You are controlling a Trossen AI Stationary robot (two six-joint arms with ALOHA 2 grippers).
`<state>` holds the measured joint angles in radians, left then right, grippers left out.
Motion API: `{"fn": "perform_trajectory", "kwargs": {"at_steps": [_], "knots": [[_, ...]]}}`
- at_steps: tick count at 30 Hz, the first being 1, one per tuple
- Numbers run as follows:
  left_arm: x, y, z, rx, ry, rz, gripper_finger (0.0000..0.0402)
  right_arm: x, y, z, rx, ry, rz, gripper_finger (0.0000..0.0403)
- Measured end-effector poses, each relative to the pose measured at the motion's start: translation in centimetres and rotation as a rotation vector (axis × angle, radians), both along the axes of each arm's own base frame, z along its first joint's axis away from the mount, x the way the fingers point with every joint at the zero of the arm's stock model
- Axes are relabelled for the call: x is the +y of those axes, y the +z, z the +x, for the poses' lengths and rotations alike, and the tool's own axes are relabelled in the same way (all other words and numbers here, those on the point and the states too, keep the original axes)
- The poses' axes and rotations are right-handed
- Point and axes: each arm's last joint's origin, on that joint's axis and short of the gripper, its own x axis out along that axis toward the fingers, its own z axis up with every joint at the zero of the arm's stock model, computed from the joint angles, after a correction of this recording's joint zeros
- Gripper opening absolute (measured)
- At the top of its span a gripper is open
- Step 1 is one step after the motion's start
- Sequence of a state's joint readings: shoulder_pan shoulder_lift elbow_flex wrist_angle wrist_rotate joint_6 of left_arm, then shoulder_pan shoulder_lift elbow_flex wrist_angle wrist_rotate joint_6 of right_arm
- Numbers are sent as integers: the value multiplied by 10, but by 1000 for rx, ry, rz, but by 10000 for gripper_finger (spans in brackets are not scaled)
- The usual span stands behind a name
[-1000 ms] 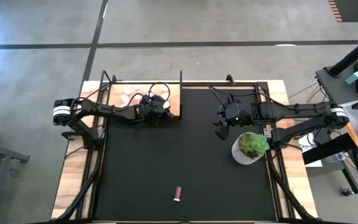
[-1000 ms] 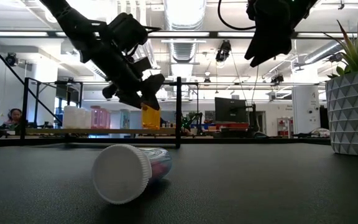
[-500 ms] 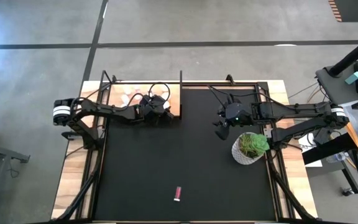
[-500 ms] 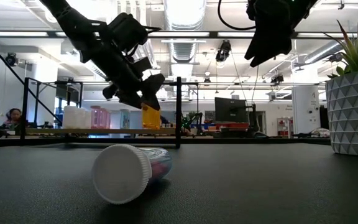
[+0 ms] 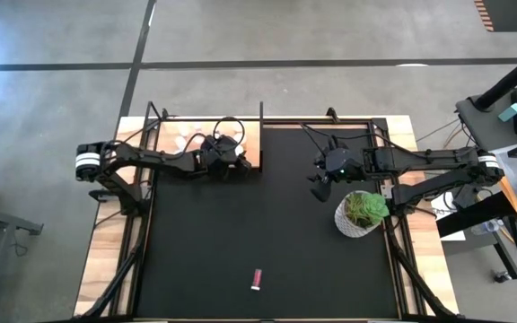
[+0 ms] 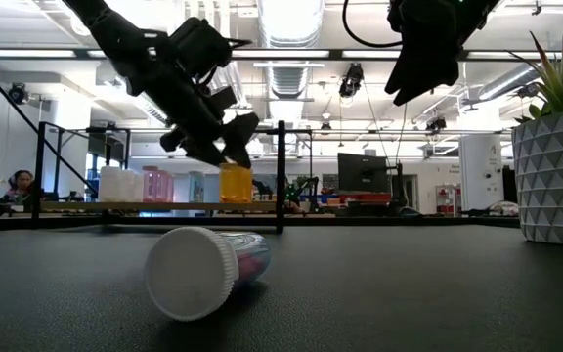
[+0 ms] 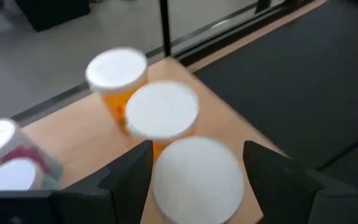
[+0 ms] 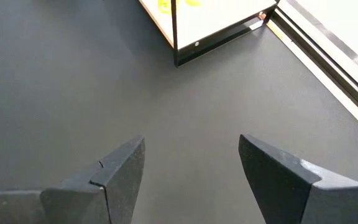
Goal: Pick and place medicine bottles onto shelf by color
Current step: Put the orange capsule bottle into the shelf, then put the blue pill bottle into the shelf
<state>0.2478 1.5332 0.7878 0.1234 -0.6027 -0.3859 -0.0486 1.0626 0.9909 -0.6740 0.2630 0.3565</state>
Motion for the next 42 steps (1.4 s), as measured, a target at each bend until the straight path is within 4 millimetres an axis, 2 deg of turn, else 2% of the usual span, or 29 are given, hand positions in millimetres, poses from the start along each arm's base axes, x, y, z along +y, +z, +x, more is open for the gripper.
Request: {"fn": "perform_trajectory", "kwargs": {"at_steps": [11, 20, 25, 29, 34, 42], "knots": [[0, 43, 1, -139, -22, 29, 234, 0, 0, 0, -1, 5, 7, 249], [-11, 96, -27, -335, -85, 52, 234, 0, 3, 4, -102, -119, 129, 249], [-25, 118, -40, -391, -240, 76, 234, 5, 14, 15, -257, -10, 258, 249], [-40, 125, -42, -389, -391, 87, 234, 14, 27, 23, -404, 71, 284, 249], [-60, 126, -40, -413, -564, 34, 234, 34, 32, 32, -486, 156, 299, 249], [-98, 124, -36, -427, -712, -21, 234, 61, 25, 68, -439, 246, 322, 249]]}}
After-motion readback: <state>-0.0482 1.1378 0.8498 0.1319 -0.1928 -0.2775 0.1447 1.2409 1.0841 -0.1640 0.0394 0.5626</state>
